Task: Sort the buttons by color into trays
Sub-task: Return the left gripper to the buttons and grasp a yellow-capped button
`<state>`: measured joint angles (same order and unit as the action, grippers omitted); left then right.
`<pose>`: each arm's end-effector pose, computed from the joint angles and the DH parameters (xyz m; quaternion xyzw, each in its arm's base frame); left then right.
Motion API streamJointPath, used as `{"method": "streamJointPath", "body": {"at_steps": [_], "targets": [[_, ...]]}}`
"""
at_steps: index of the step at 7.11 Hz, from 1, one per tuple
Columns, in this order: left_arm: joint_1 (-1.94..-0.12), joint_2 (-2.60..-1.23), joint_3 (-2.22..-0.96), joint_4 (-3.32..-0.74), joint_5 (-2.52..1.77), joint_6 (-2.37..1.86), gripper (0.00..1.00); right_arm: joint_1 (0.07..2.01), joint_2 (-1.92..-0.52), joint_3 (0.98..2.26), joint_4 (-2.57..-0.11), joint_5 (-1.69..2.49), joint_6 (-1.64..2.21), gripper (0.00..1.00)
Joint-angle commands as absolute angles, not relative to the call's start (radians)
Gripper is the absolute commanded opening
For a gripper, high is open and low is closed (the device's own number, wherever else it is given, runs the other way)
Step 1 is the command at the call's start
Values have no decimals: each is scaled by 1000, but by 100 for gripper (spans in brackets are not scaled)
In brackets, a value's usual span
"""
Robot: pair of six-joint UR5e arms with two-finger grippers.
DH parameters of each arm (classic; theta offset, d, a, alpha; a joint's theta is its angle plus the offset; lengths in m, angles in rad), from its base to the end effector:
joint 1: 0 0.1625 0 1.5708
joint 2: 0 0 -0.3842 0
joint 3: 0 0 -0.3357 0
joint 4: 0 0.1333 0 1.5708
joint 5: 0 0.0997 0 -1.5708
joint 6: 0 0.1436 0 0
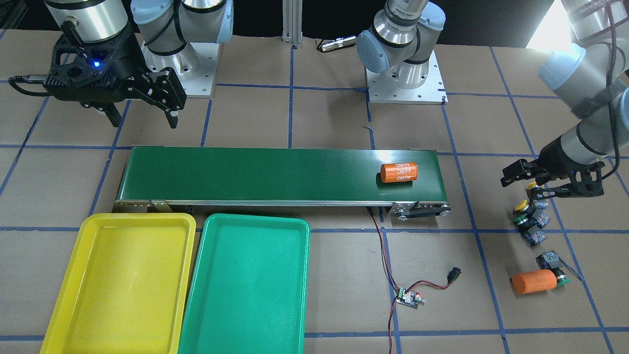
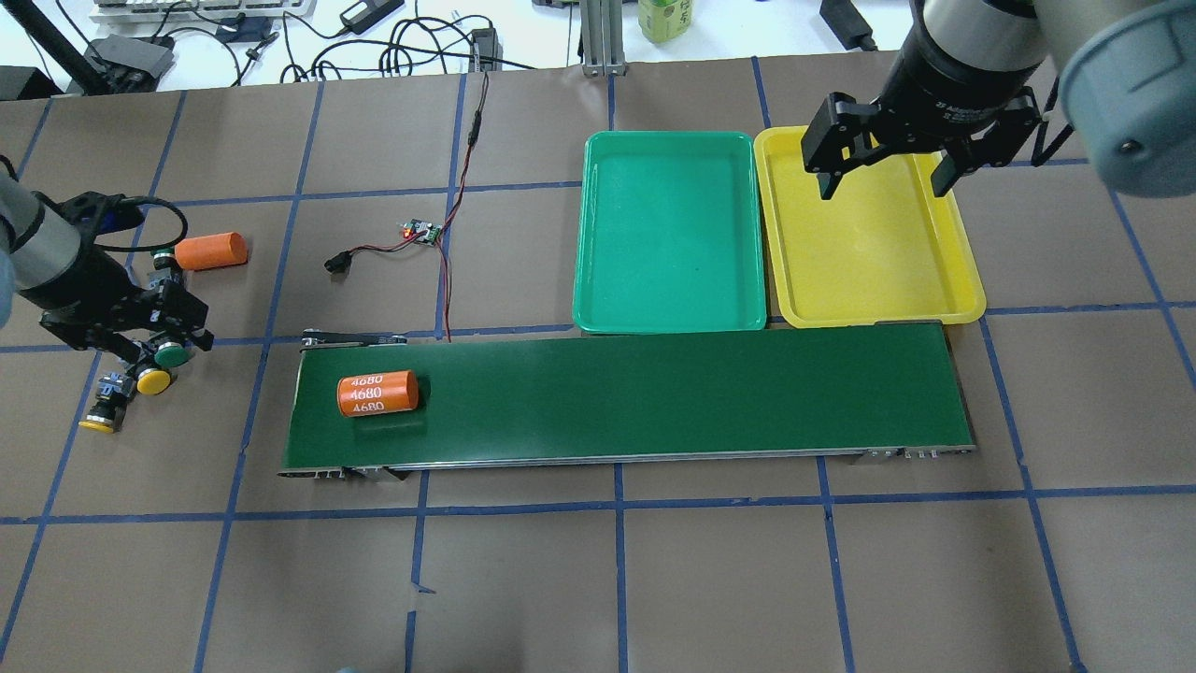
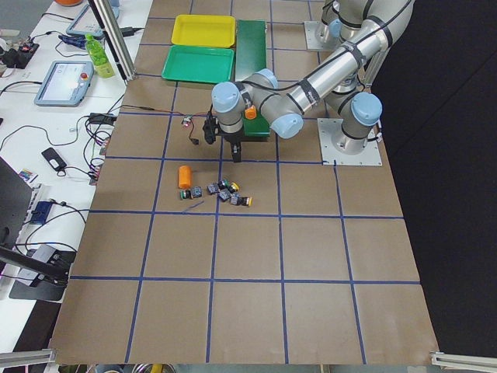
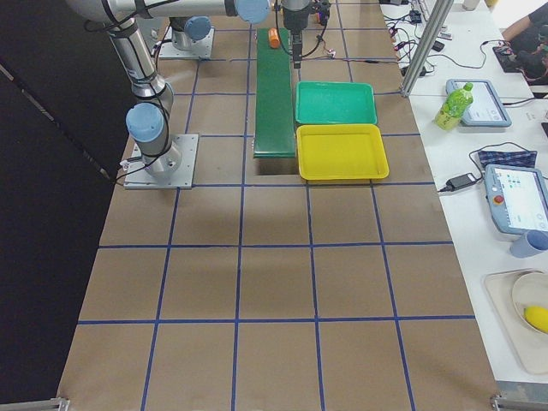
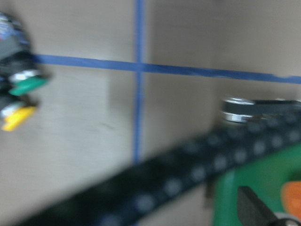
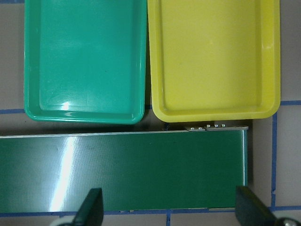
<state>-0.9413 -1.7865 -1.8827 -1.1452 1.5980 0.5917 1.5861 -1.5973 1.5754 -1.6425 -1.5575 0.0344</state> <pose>0.1644 -0.4455 0.2158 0.0182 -0.9984 -0.0496 0.0181 0.1419 -0.4360 0.4203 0.0092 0.9988 -0.0466 0.0078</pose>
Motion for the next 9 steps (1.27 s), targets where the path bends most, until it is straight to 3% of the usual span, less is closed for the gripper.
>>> {"method": "streamJointPath", "body": {"at_steps": [1,7,8,9], "targets": [[-847,-1882,-1885,-993,1620,759,100,1586,-1597,1575,-1643,-1555,35,100],[-790,-2000,-1876,-918,1624,998,100,1586,-1597,1577,-1641,-1557,35,100],[-792,-2012,-1887,-855,1624,1021,91,1586,-1597,1577,-1641,-1555,35,100],[-792,-2017,-1887,-842,1621,1026,66,1586,-1597,1578,-1638,-1555,37,100]]}}
